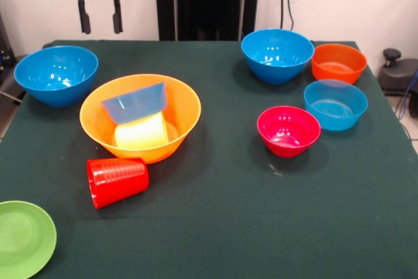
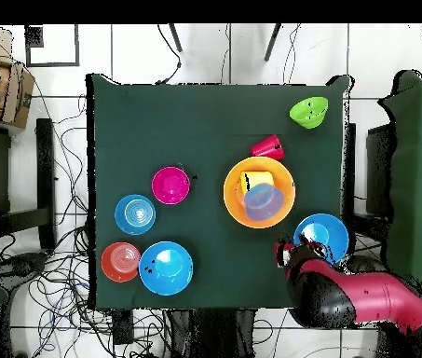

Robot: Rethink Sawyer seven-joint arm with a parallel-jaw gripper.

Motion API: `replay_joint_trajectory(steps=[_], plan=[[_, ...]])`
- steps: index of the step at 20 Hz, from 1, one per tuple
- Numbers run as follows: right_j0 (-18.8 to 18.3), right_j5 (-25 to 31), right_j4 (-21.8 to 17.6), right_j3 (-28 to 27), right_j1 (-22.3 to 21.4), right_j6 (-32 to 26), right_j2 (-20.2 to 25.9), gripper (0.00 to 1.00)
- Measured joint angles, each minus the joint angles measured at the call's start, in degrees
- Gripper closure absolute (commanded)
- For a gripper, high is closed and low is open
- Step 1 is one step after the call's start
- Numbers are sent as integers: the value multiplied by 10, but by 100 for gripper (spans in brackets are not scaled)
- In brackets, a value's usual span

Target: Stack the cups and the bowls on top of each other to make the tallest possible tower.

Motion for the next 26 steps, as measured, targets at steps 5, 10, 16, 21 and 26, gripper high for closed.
replay_joint_trajectory(steps=[5, 10, 16, 21, 26], plan=[[-5, 0, 0, 0, 1, 0, -4, 0], [-22, 0, 0, 0, 9, 0, -3, 0], [-47, 0, -2, -12, 28, 0, -3, 0], [-50, 0, -20, -22, 39, 0, -3, 0], [-50, 0, -37, -29, 51, 0, -3, 0]])
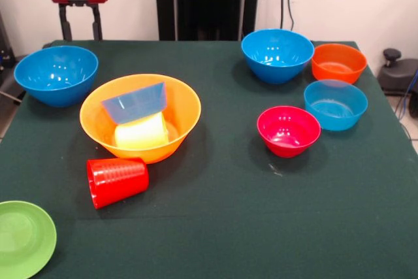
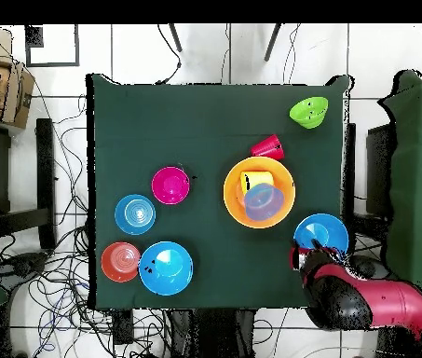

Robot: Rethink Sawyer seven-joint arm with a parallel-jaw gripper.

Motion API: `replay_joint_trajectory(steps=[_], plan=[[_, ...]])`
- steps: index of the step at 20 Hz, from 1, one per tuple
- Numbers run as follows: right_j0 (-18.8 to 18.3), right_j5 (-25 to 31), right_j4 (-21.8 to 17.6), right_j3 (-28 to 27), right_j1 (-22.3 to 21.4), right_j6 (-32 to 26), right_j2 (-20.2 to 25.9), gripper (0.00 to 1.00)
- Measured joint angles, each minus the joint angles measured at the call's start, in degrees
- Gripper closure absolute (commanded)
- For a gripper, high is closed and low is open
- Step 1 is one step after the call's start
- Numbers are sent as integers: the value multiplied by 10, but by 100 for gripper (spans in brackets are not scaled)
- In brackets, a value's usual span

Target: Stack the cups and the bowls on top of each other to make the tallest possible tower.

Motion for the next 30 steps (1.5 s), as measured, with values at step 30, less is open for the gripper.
replay_joint_trajectory(steps=[30], plan=[[96, -8, -79, -67, 83, 0, -44, 0]])
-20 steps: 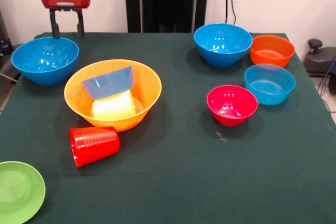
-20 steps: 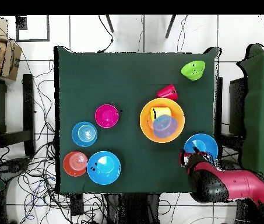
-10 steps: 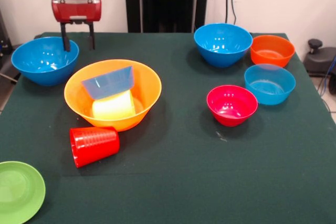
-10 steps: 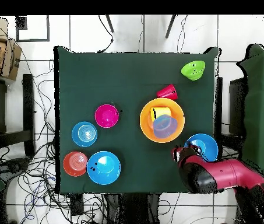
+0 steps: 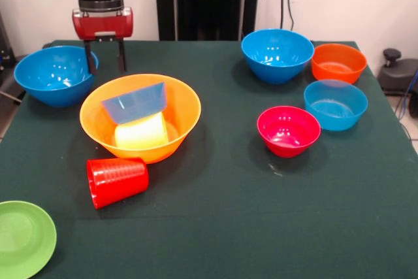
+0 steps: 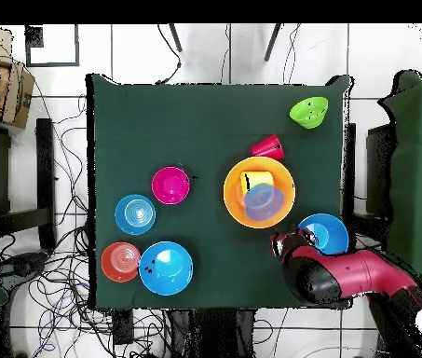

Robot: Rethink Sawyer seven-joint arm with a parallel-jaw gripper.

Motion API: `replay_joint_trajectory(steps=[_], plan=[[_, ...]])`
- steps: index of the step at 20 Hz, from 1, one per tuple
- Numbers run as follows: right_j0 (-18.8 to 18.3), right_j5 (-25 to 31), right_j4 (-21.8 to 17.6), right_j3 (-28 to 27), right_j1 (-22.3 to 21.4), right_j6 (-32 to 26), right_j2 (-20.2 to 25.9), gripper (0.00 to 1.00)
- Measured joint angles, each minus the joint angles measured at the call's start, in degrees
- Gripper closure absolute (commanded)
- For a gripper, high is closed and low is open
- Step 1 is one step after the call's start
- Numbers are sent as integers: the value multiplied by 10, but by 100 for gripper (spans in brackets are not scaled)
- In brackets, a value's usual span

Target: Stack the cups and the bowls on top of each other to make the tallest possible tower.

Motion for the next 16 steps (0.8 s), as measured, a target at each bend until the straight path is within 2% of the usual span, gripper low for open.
replay_joint_trajectory(steps=[11, 16], plan=[[-14, 0, 0, -1, 15, 0, 0, 0], [-39, 0, 6, 3, 11, 0, 12, 0]])
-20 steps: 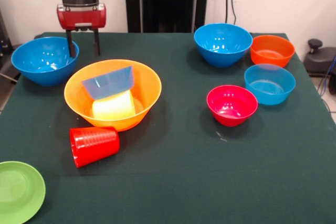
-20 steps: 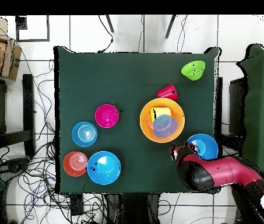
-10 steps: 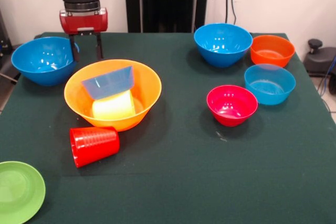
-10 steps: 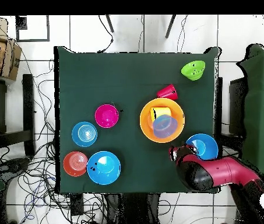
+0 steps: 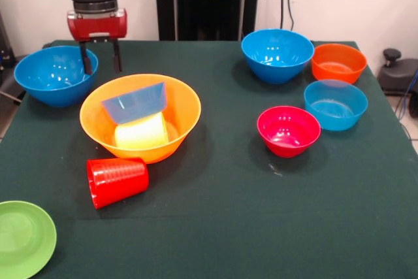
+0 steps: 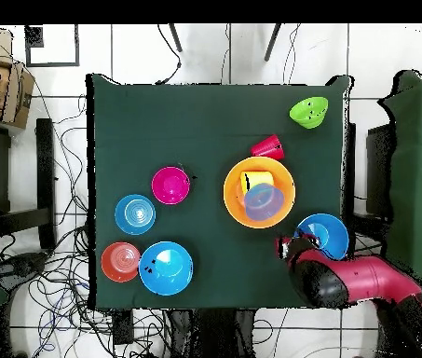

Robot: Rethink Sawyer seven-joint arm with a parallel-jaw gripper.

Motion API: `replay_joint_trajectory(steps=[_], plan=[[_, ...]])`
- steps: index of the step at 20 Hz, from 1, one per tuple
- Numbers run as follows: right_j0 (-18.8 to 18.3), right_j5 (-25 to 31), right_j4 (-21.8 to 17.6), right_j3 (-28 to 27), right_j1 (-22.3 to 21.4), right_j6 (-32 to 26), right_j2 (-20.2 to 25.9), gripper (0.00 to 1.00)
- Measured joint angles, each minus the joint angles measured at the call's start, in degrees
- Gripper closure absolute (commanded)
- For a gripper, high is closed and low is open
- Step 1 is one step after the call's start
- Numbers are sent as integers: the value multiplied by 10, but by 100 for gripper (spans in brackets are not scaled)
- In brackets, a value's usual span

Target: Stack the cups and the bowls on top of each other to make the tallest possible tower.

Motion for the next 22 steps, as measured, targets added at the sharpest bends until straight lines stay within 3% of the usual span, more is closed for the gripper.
replay_joint_trajectory(steps=[3, 7, 10, 16, 22], plan=[[-51, 0, 25, 15, -20, 0, 27, 0], [-88, 0, 32, 19, -39, 0, 38, 0], [-96, 0, 32, 20, -47, 0, 38, 0], [-80, 0, 28, 20, -50, 0, 33, 0], [-31, -1, 10, 20, -50, 0, 17, 0]])
